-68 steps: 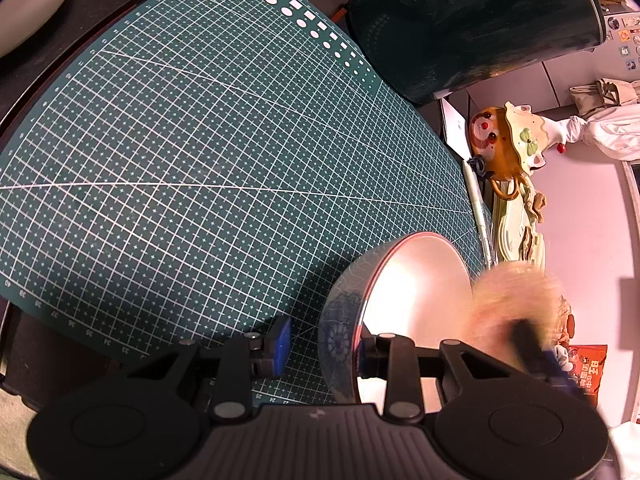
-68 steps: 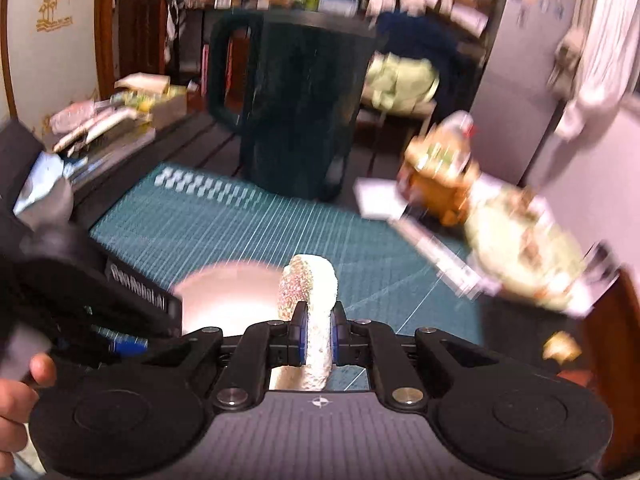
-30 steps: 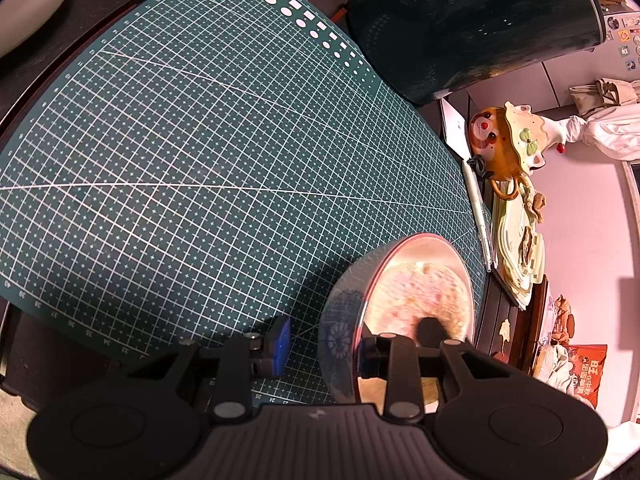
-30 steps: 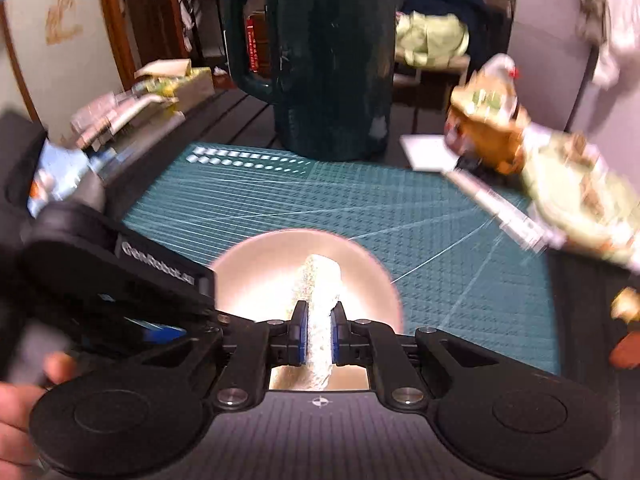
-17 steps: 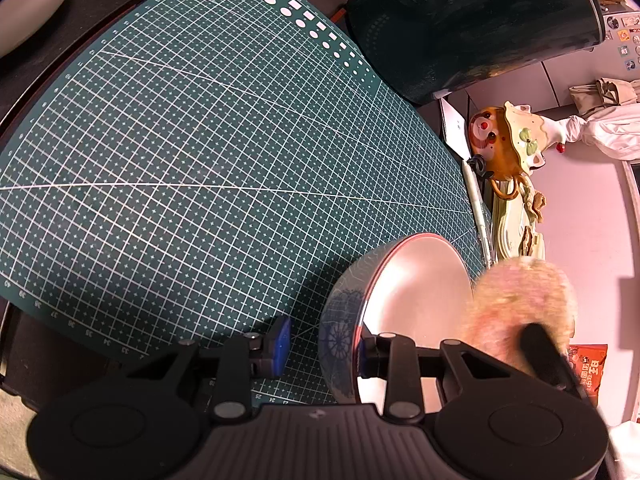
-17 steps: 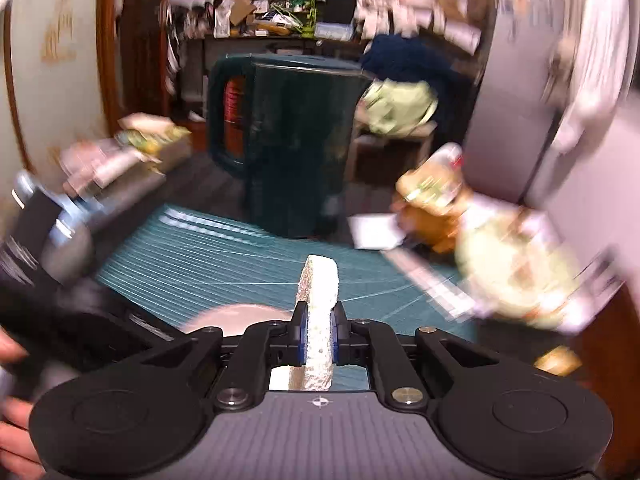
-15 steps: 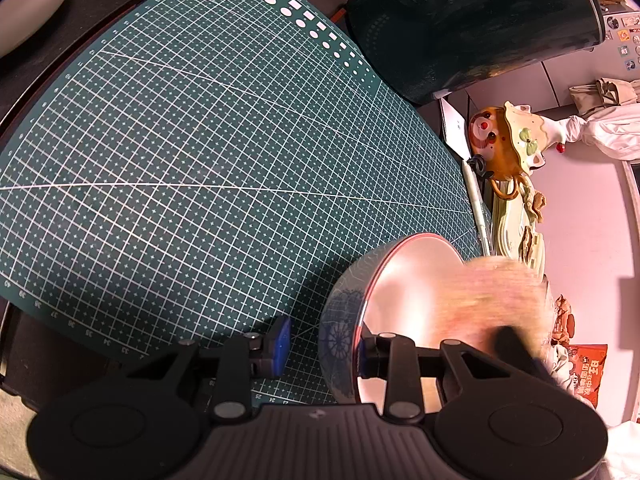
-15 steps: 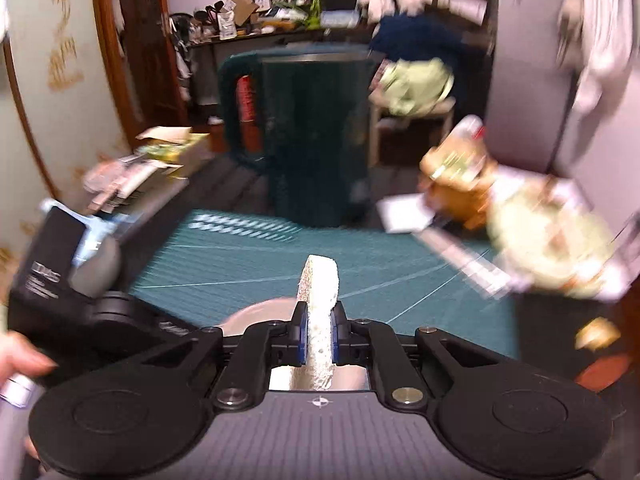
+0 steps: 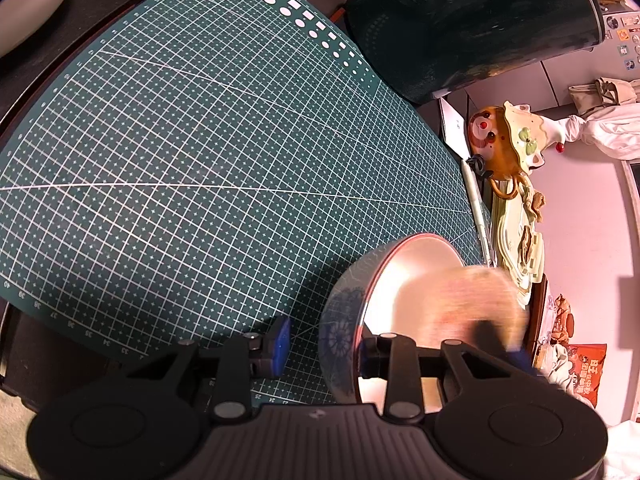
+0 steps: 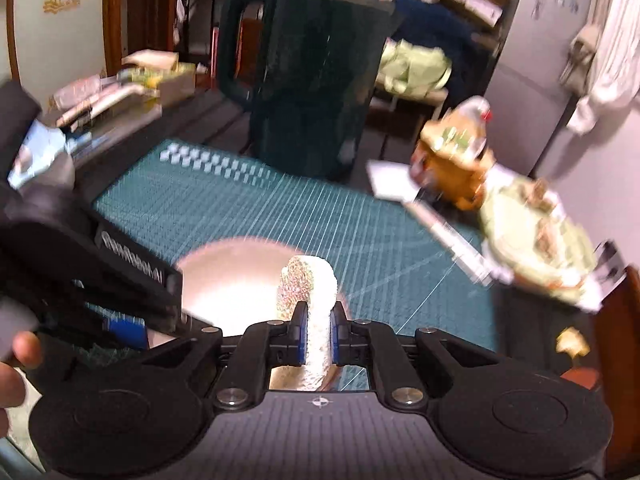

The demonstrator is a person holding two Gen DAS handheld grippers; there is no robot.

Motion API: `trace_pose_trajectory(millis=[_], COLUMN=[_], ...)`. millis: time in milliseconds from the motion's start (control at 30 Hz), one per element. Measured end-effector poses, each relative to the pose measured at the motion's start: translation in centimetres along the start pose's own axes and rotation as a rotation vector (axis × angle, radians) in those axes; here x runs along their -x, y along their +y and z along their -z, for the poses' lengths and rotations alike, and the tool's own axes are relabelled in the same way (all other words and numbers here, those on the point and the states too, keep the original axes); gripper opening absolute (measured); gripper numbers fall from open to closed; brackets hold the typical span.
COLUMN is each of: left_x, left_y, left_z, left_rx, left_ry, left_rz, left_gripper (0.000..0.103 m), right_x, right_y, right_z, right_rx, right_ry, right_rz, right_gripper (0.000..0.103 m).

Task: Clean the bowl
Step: 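Wipe the sponge around the bowl's inner wall with the right gripper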

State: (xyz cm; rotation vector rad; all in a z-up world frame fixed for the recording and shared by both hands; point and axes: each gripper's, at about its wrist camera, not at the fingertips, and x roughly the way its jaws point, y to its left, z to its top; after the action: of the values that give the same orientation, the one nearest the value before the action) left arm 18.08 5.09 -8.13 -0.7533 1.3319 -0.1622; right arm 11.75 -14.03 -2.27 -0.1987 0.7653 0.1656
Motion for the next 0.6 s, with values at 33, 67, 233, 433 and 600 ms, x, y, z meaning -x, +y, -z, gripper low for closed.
trace_pose_trajectory(millis=[33,67,233,433,600], left_x=[0.0,0.0,0.1,0.0,-0.1], left_y=[0.1,0.1,0.2,0.3,0.3], left_z=[0.1,0.1,0.1,0.1,0.1], left_rx=[0.0,0.0,0.0,0.001,-0.003], left_ry=[0.0,0.0,0.0,0.0,0.001], left_rz=[0.0,0.0,0.001,-0.011,0.003], left_gripper=[0.032,0.032,0.032,0.028,0.032], right_x=[0.7,1.3,0.8,-2.9,-3.6], right_y=[-0.6,-1.3,-3.3,-0.8,1.3], right_z=[-0.3,-0.7,-0.5,0.8,1.4], right_rx=[-0.025,-0.05,-0.237,-0.213,-0.037], right_ry=[-0.018,-0.035,-0.019,0.089,0.11], right_rz=[-0.009,-0.019,-0.228,-0.301,-0.114], right_gripper=[0.01,0.01,0.01,0.01,0.01])
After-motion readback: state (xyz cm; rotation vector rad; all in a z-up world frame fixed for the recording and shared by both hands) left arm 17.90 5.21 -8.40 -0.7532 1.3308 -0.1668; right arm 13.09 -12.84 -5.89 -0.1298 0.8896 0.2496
